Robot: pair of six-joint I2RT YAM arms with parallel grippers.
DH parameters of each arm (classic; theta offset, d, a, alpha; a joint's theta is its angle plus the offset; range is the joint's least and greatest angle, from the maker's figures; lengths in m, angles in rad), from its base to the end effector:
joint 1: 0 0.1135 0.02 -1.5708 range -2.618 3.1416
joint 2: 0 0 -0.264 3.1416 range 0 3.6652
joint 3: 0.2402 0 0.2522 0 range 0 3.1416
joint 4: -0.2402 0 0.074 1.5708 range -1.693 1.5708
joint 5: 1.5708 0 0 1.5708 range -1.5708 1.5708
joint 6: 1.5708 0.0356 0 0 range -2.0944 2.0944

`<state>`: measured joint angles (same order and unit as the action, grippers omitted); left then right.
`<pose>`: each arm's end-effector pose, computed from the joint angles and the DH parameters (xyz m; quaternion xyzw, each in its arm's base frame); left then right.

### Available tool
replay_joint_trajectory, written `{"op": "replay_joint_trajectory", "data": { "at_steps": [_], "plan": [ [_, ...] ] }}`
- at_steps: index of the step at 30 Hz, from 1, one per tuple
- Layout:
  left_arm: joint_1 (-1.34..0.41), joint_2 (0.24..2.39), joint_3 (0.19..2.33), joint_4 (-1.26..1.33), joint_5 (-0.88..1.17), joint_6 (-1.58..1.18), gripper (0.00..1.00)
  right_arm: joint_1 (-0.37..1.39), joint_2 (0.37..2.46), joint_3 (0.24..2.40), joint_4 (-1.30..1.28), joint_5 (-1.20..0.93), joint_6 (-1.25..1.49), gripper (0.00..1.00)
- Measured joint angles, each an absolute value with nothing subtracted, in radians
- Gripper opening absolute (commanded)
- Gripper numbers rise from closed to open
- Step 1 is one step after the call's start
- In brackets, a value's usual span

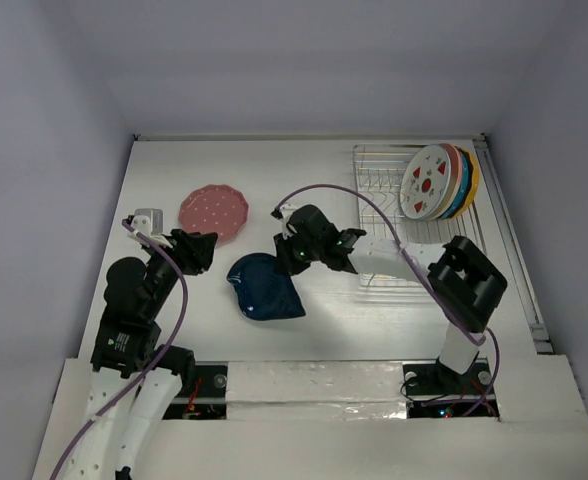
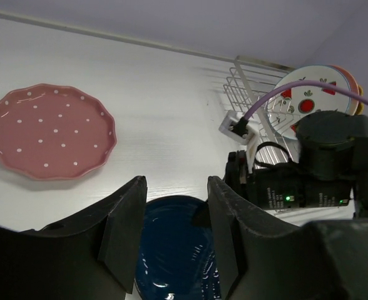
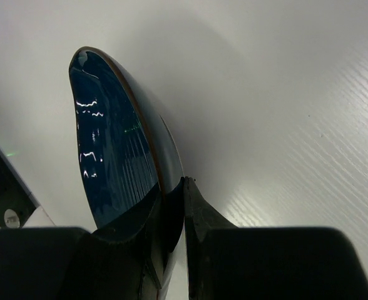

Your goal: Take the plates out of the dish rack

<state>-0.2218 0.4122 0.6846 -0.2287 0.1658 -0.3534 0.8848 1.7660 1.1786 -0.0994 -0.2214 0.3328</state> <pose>0.1030 -0.0293 0.3477 0.0144 0.6916 -0.2591 0.6741 0.2425 0.3086 0.2177 -0.2903 0.8515 0.3250 0.2916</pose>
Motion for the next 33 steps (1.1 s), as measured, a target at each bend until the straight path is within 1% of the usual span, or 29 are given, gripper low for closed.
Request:
{"op": "replay_joint_trajectory", "data": {
  "at_steps": [1,2,3,6,7,9,10,13,14,19,20,22,23,26,28,29,30,31,32,33],
  "plan": [
    [-0.221,0.414,0.685,-0.229,0.167,-0.353,0.41,0.885,1.784,1.179,-0.092,-0.221,0.337,0.01],
    [-0.221,0.415,0.685,-0.229,0.168,-0.353,0.41,0.885,1.798,1.178,-0.089,-0.220,0.340,0.04],
    [-0.221,0.416,0.685,-0.229,0.168,-0.353,0.41,0.885,1.809,1.176,-0.087,-0.221,0.345,0.10],
    [-0.221,0.418,0.685,-0.228,0.175,-0.354,0.41,0.883,1.821,1.171,-0.070,-0.224,0.359,0.21],
    [-0.221,0.419,0.685,-0.228,0.177,-0.354,0.42,0.885,1.822,1.168,-0.060,-0.223,0.363,0.26],
    [-0.221,0.422,0.685,-0.228,0.181,-0.354,0.42,0.885,1.830,1.167,-0.048,-0.214,0.369,0.32],
    [-0.221,0.424,0.685,-0.228,0.183,-0.354,0.42,0.885,1.837,1.164,-0.039,-0.204,0.374,0.37],
    [-0.221,0.424,0.685,-0.228,0.183,-0.354,0.42,0.884,1.845,1.150,-0.036,-0.160,0.380,0.42],
    [-0.221,0.424,0.685,-0.228,0.184,-0.354,0.42,0.884,1.845,1.144,-0.037,-0.142,0.382,0.45],
    [-0.221,0.424,0.685,-0.228,0.184,-0.354,0.42,0.885,1.844,1.132,-0.048,-0.081,0.381,0.52],
    [-0.221,0.424,0.685,-0.228,0.184,-0.354,0.42,0.885,1.843,1.132,-0.050,-0.070,0.381,0.58],
    [-0.221,0.423,0.685,-0.228,0.184,-0.354,0.42,0.885,1.834,1.132,-0.062,-0.042,0.374,0.64],
    [-0.221,0.423,0.685,-0.228,0.184,-0.354,0.42,0.885,1.826,1.132,-0.073,-0.022,0.370,0.70],
    [-0.221,0.422,0.685,-0.228,0.183,-0.354,0.42,0.885,1.784,1.132,-0.107,0.025,0.358,0.77],
    [-0.221,0.421,0.685,-0.228,0.183,-0.354,0.42,0.883,1.737,1.133,-0.139,0.064,0.346,0.78],
    [-0.221,0.420,0.685,-0.228,0.183,-0.354,0.42,0.876,1.708,1.133,-0.156,0.084,0.342,0.76],
    [-0.221,0.418,0.685,-0.228,0.183,-0.354,0.42,0.870,1.671,1.133,-0.174,0.102,0.334,0.72],
    [-0.221,0.416,0.685,-0.228,0.183,-0.354,0.42,0.858,1.634,1.133,-0.185,0.113,0.329,0.65],
    [-0.221,0.414,0.685,-0.228,0.183,-0.354,0.42,0.836,1.589,1.133,-0.194,0.124,0.324,0.43],
    [-0.221,0.412,0.685,-0.228,0.183,-0.354,0.42,0.806,1.541,1.132,-0.200,0.139,0.315,0.27]
  ]
}}
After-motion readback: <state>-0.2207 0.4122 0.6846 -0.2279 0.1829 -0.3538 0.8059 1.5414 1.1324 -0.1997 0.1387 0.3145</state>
